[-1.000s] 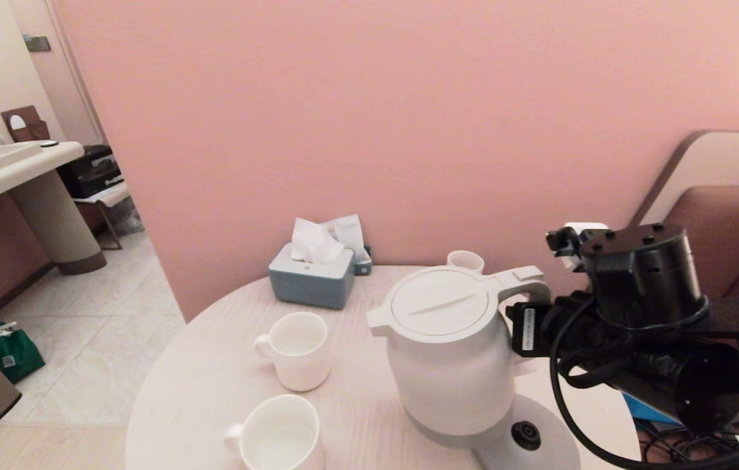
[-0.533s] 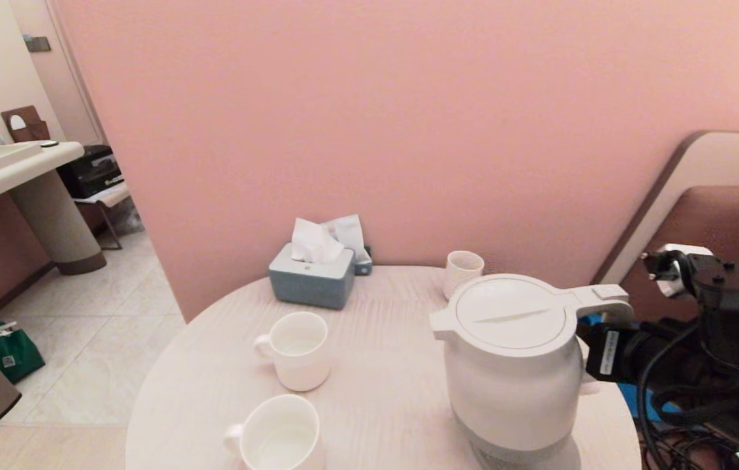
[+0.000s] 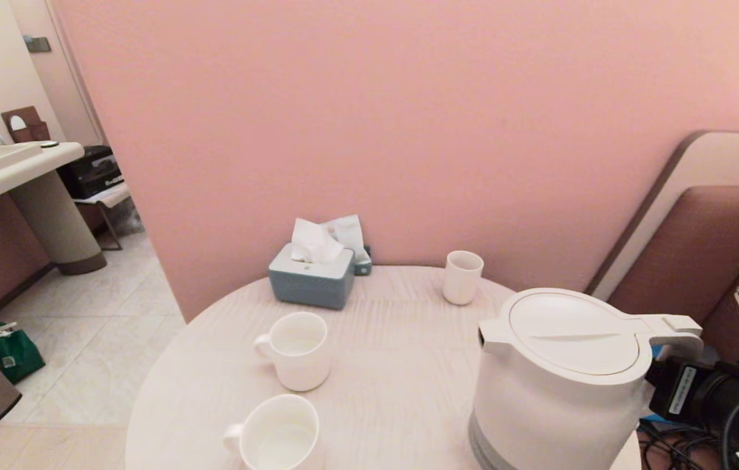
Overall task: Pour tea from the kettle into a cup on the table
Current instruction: Put down the kettle on the table
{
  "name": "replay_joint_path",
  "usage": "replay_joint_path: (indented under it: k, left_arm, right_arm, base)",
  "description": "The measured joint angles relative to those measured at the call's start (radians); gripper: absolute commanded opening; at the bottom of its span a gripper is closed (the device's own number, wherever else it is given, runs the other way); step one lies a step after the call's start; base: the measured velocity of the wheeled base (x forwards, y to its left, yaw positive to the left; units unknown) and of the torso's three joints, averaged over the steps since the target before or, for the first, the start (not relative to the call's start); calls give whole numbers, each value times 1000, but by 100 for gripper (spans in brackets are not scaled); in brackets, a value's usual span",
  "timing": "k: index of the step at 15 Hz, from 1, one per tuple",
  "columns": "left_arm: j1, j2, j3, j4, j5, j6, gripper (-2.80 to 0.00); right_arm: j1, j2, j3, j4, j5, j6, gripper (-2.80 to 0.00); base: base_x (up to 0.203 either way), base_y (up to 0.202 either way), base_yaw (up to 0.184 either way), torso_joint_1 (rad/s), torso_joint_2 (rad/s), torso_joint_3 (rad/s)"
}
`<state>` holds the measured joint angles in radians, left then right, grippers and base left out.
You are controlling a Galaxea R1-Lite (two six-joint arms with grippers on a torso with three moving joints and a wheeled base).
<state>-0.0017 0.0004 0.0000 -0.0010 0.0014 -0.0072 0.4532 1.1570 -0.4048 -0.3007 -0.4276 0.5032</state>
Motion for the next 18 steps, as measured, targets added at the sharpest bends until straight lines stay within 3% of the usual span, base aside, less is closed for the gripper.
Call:
replay_joint_path:
  k: [5,9,18]
  left_arm:
    - [0,0,0,0,0,0,-280]
    - [0,0,0,0,0,0,-280]
    - [0,0,0,0,0,0,-280]
  right_arm:
    - [-13,-7,29,-82,21,3,-280]
    - [-76,33,70,-153,73,-2,-280]
    - [-166,115,107,-169,109,-35,-280]
  base:
    - [0,0,0,0,0,0]
    - [0,0,0,0,0,0]
    - [0,0,0,0,0,0]
